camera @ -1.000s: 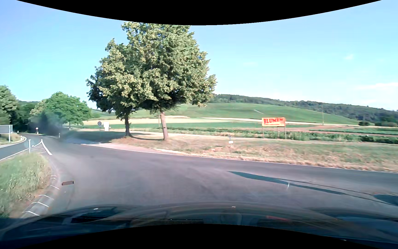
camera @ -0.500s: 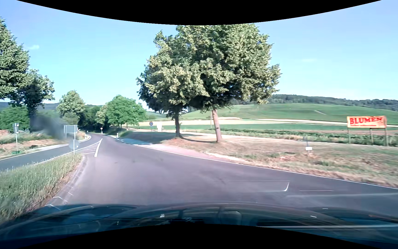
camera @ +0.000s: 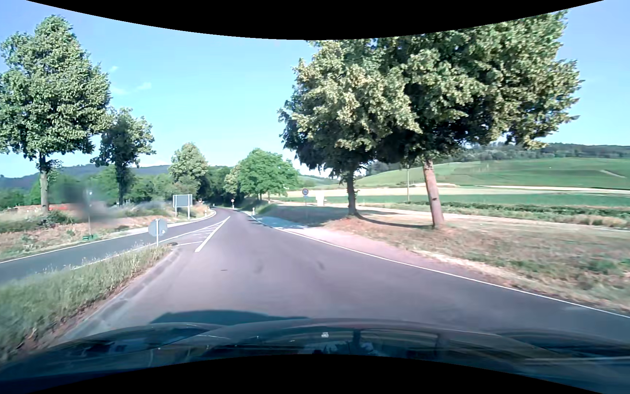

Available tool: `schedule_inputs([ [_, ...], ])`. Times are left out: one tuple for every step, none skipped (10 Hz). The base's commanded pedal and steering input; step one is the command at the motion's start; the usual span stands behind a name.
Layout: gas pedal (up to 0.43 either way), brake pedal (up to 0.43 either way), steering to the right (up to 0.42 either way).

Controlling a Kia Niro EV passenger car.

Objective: Follow the waypoints while adhering to traffic rules and regulations

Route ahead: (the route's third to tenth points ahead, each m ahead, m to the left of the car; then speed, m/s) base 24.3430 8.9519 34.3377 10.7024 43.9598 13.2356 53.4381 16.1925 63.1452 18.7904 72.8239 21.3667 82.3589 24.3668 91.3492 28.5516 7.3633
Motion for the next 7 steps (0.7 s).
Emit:
schedule_inputs([
  [0.331,0.0,-0.209],
  [0.339,0.0,-0.2],
  [0.35,0.0,-0.187],
  [0.35,0.0,-0.17],
  [0.35,0.0,-0.152],
  [0.35,0.0,-0.132],
  [0.358,0.0,-0.111],
])
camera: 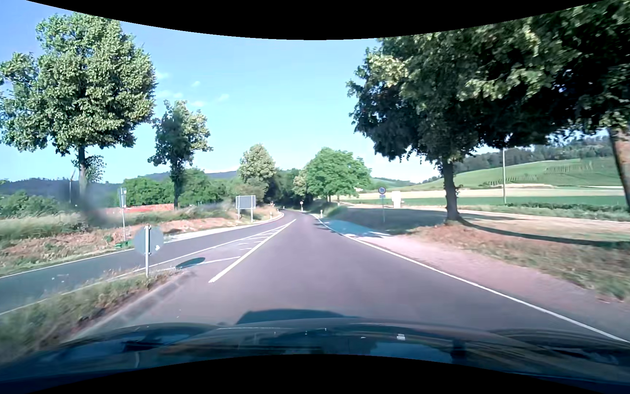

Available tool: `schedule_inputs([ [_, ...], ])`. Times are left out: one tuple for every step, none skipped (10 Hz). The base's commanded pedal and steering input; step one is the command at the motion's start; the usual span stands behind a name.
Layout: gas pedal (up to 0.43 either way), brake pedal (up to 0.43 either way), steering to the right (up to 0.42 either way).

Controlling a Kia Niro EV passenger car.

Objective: Follow the waypoints while adhering to traffic rules and regulations

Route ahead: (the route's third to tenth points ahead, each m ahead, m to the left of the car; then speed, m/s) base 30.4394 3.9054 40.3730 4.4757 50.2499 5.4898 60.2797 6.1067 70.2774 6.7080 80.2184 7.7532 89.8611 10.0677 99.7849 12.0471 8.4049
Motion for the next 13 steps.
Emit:
schedule_inputs([
  [0.37,0.0,-0.093],
  [0.398,0.0,-0.07],
  [0.429,0.0,-0.047],
  [0.429,0.0,-0.031],
  [0.429,0.0,-0.019],
  [0.429,0.0,-0.013],
  [0.429,0.0,-0.013],
  [0.429,0.0,-0.014],
  [0.429,0.0,-0.016],
  [0.421,0.0,-0.017],
  [0.409,0.0,-0.017],
  [0.39,0.0,-0.017],
  [0.37,0.0,-0.017],
])
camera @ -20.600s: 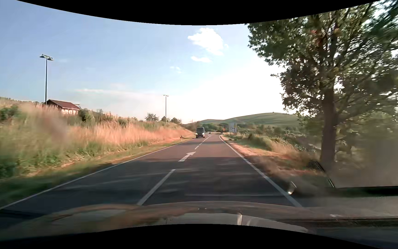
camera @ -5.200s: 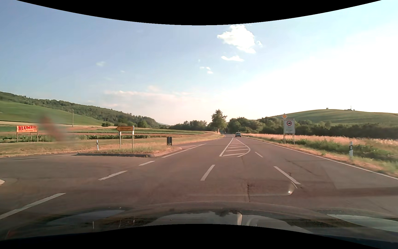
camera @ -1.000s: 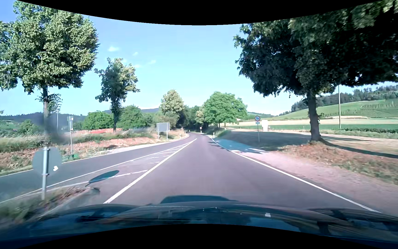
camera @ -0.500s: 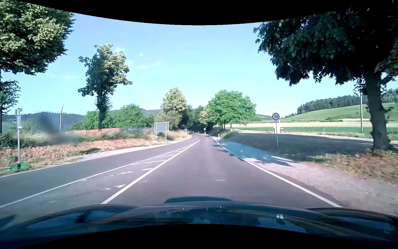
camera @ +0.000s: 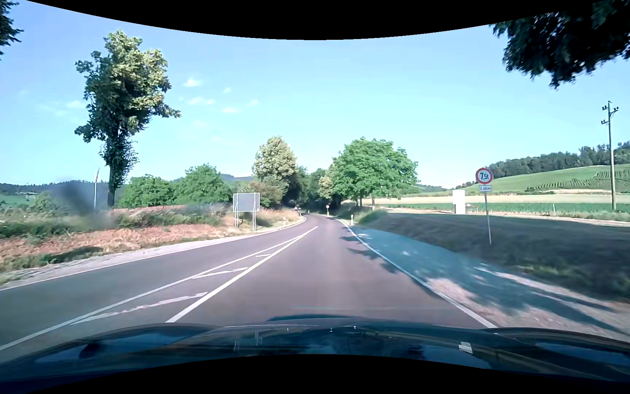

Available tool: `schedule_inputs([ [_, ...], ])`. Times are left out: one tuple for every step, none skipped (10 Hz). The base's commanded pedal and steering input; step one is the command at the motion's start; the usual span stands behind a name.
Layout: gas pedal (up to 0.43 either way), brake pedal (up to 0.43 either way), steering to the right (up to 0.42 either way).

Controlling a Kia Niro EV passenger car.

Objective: Follow the waypoints while adhering to traffic rules and regulations

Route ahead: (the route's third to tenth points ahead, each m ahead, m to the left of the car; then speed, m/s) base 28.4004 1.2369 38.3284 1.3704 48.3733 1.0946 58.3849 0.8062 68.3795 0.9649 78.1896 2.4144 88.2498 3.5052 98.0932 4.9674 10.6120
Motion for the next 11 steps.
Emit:
schedule_inputs([
  [0.358,0.0,-0.017],
  [0.35,0.0,-0.016],
  [0.339,0.0,-0.015],
  [0.339,0.0,-0.014],
  [0.331,0.0,-0.013],
  [0.311,0.0,-0.009],
  [0.311,0.0,-0.006],
  [0.311,0.0,-0.005],
  [0.287,0.0,-0.005],
  [0.28,0.0,-0.005],
  [0.28,0.0,-0.005],
])
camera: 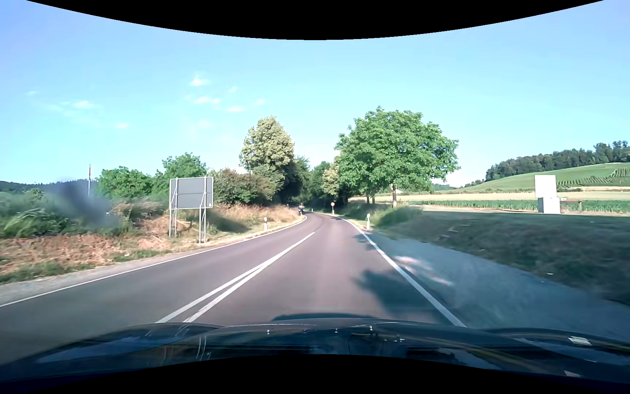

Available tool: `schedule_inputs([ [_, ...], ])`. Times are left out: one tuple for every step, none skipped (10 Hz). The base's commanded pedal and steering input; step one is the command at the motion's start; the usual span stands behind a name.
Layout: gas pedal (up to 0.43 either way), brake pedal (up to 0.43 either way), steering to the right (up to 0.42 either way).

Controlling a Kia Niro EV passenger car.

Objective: Follow the waypoints while adhering to traffic rules and regulations

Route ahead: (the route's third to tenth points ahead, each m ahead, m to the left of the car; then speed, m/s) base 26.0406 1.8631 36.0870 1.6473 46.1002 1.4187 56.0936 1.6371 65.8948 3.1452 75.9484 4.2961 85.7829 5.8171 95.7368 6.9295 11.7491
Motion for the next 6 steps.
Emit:
schedule_inputs([
  [0.28,0.0,-0.005],
  [0.268,0.0,-0.005],
  [0.268,0.0,-0.005],
  [0.268,0.0,-0.005],
  [0.268,0.0,-0.004],
  [0.26,0.0,-0.004],
])
